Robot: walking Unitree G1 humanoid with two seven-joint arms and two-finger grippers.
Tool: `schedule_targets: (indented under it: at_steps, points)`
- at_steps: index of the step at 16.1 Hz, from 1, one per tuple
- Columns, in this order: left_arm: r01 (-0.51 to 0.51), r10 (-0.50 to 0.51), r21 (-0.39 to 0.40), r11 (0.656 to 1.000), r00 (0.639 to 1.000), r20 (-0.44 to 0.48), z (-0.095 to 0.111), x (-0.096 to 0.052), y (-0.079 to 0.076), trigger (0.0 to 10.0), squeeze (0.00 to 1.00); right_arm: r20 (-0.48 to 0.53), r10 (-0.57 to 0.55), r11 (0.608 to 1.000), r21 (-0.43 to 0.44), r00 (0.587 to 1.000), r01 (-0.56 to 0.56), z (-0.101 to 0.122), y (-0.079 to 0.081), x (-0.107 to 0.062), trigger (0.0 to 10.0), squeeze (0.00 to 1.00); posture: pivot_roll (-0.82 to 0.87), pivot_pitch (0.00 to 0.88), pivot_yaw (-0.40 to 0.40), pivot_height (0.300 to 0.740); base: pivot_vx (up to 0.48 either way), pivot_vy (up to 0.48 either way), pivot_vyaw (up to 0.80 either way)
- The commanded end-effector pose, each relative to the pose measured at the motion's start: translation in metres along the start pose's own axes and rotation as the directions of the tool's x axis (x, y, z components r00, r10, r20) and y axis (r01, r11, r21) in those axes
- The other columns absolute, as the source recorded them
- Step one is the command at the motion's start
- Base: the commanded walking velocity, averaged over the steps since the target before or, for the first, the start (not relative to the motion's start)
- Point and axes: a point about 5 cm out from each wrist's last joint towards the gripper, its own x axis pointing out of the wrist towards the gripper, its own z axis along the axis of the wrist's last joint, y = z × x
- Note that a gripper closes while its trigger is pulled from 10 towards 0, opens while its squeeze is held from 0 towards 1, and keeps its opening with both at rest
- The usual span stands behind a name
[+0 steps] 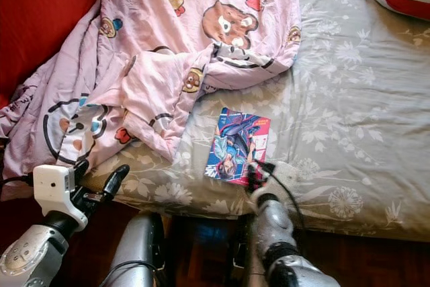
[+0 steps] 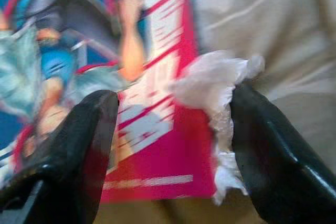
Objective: Clean up the room
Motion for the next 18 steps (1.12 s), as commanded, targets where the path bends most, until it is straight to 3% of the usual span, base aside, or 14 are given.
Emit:
schedule_targets:
  at_steps: [1,7,10,18]
  points:
    - [-0.014,0.014,-0.003,1.0,1.0,-0.02,-0.002,-0.006,0.003,10.0,0.0,-0.043,0.007,1.0,-0.004,0.999,-0.007,-0.013,-0.001,-0.005,0.0,0.0,0.25,0.399,-0.011,0.62,0.0,0.0,0.0]
    - [-0.007,0.007,0.006,1.0,0.999,-0.032,-0.005,-0.006,0.002,10.0,0.0,-0.051,-0.046,0.999,0.001,0.998,0.046,-0.016,-0.014,-0.009,0.0,0.0,0.25,0.396,-0.009,0.62,0.0,0.0,0.0]
    - [-0.008,0.009,0.011,1.0,0.999,-0.034,-0.006,-0.007,0.002,10.0,0.0,-0.036,-0.14,0.989,0.04,0.99,0.141,-0.014,-0.032,-0.012,0.0,0.0,0.25,0.395,-0.009,0.62,0.0,0.0,0.0]
    - [-0.016,0.016,0.008,1.0,0.999,-0.037,-0.011,-0.004,0.002,10.0,0.0,-0.042,-0.159,0.986,0.044,0.986,0.161,-0.015,-0.035,-0.013,0.0,0.0,0.24,0.38,-0.019,0.62,0.0,0.0,0.0]
